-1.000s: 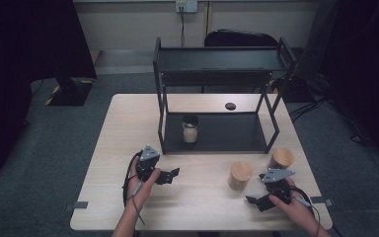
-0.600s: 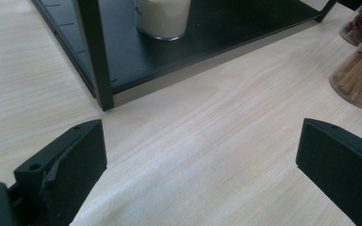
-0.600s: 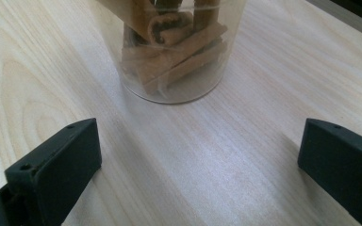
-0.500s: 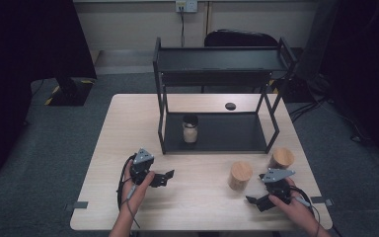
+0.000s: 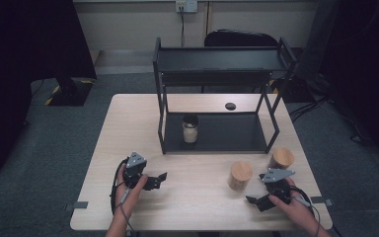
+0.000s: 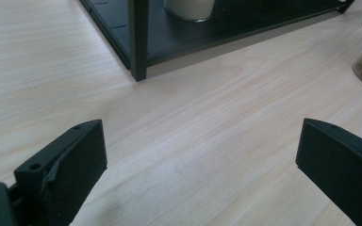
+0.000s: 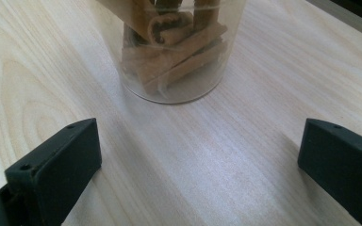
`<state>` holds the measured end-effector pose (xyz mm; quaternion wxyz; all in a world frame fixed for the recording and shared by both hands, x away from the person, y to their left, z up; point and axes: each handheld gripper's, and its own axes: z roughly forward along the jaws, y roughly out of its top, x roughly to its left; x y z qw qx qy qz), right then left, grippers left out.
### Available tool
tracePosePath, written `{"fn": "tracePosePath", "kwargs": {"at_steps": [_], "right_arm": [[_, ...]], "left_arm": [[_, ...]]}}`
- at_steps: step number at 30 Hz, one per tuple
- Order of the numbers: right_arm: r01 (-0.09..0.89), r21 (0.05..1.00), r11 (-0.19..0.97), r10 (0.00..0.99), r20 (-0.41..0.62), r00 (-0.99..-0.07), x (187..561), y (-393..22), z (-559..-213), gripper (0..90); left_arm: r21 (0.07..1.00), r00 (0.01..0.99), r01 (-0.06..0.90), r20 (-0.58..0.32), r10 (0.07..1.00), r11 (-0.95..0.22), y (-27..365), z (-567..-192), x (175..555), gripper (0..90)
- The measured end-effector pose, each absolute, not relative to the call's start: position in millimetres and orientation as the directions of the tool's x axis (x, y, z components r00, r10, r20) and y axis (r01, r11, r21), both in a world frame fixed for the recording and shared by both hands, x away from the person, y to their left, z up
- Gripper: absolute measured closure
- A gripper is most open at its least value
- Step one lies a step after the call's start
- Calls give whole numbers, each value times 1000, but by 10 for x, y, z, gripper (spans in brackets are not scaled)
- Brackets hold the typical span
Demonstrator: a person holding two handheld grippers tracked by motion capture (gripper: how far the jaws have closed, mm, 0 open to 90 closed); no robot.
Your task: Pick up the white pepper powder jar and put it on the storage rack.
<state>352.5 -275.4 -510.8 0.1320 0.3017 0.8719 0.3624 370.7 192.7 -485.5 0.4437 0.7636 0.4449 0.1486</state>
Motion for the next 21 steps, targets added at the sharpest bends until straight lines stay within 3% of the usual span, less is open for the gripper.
{"fn": "tracePosePath", "kwargs": {"at_steps": [21], "right_arm": [[430,712,555,622,-12,-783,3525,-2754,-5108,0]], "left_arm": [[748,518,601,-97,850,-281,2066,-5043,3573,19]]}}
